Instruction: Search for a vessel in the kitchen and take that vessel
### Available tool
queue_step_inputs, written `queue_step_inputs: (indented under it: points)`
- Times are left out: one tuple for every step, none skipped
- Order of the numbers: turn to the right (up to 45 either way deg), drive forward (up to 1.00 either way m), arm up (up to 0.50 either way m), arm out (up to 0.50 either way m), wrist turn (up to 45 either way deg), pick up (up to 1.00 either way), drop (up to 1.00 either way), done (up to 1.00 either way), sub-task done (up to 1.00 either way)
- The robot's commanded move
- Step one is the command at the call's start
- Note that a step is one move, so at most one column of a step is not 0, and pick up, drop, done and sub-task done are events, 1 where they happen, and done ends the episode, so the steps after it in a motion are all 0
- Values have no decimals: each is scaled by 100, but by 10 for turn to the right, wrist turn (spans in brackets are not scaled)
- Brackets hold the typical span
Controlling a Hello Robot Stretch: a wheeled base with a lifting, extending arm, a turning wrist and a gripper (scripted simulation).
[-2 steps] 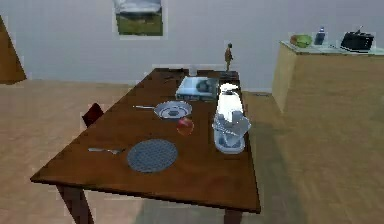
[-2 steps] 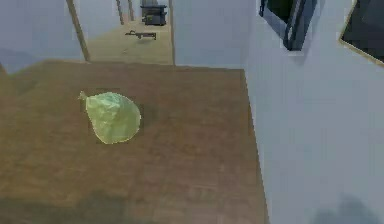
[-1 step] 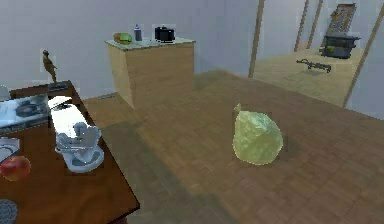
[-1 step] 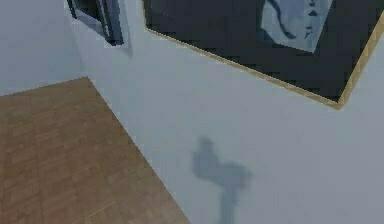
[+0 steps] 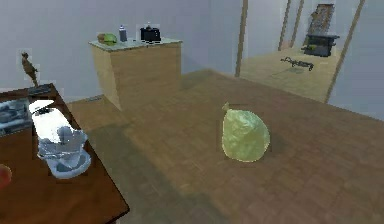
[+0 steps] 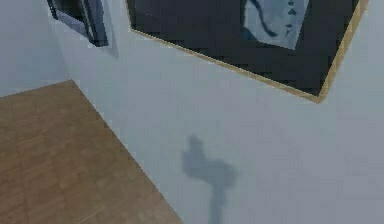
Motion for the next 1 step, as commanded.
queue_step_inputs:
  points:
    - [0, 60, 0, 0, 0, 0, 0, 0, 0]
